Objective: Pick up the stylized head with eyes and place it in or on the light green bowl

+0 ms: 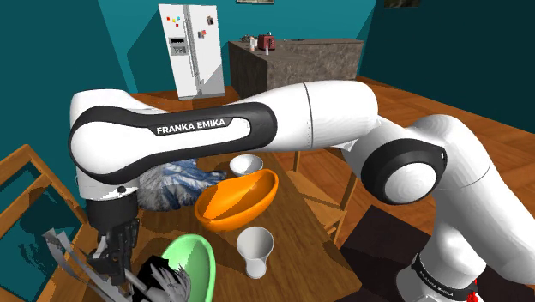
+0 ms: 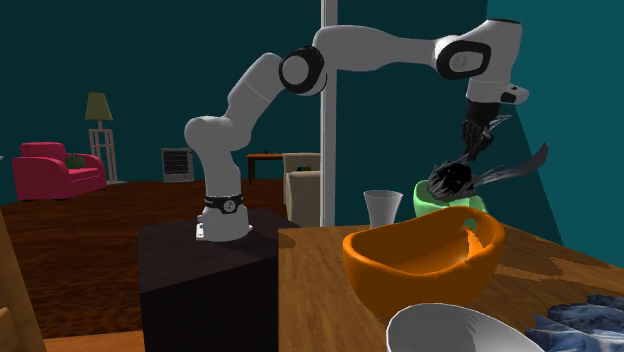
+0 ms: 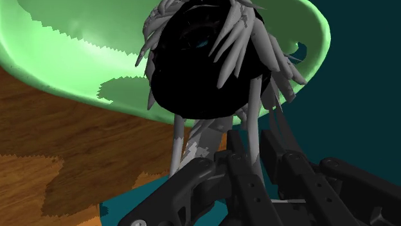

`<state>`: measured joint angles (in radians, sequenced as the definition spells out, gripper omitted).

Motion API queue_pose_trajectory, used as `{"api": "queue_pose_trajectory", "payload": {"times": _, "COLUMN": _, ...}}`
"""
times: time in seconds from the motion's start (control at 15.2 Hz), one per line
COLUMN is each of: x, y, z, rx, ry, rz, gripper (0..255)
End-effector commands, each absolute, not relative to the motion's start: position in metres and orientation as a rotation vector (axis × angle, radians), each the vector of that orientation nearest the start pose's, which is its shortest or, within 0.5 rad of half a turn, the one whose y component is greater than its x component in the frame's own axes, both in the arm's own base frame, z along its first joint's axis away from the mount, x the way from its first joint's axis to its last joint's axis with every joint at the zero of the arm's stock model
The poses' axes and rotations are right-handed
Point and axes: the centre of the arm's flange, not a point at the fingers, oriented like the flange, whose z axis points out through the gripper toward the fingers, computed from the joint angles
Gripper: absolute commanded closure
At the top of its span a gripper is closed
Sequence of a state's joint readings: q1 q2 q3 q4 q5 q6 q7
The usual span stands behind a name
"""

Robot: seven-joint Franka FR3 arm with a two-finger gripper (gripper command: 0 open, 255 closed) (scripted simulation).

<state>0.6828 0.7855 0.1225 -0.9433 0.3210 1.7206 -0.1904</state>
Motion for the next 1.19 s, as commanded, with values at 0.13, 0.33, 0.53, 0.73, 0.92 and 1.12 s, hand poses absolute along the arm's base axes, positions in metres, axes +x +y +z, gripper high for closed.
{"api": "queue_pose_trajectory", "payload": {"times": 0.13, "x": 0.533, "y": 0.545, "z": 0.408, "rx": -2.477, "ry": -1.209, "rz": 0.181, "gripper": 255}}
{"api": "queue_pose_trajectory", "payload": {"times": 0.33, "x": 0.533, "y": 0.545, "z": 0.408, "rx": -2.477, "ry": -1.209, "rz": 0.181, "gripper": 255}}
{"api": "queue_pose_trajectory", "payload": {"times": 0.53, "x": 0.533, "y": 0.544, "z": 0.408, "rx": -2.477, "ry": -1.209, "rz": 0.181, "gripper": 0}}
{"api": "queue_pose_trajectory", "payload": {"times": 0.73, "x": 0.533, "y": 0.544, "z": 0.407, "rx": -2.477, "ry": -1.208, "rz": 0.181, "gripper": 0}}
{"api": "queue_pose_trajectory", "payload": {"times": 0.92, "x": 0.537, "y": 0.541, "z": 0.420, "rx": -2.477, "ry": -1.209, "rz": 0.181, "gripper": 0}}
{"api": "queue_pose_trajectory", "payload": {"times": 1.12, "x": 0.547, "y": 0.531, "z": 0.454, "rx": -2.477, "ry": -1.209, "rz": 0.181, "gripper": 0}}
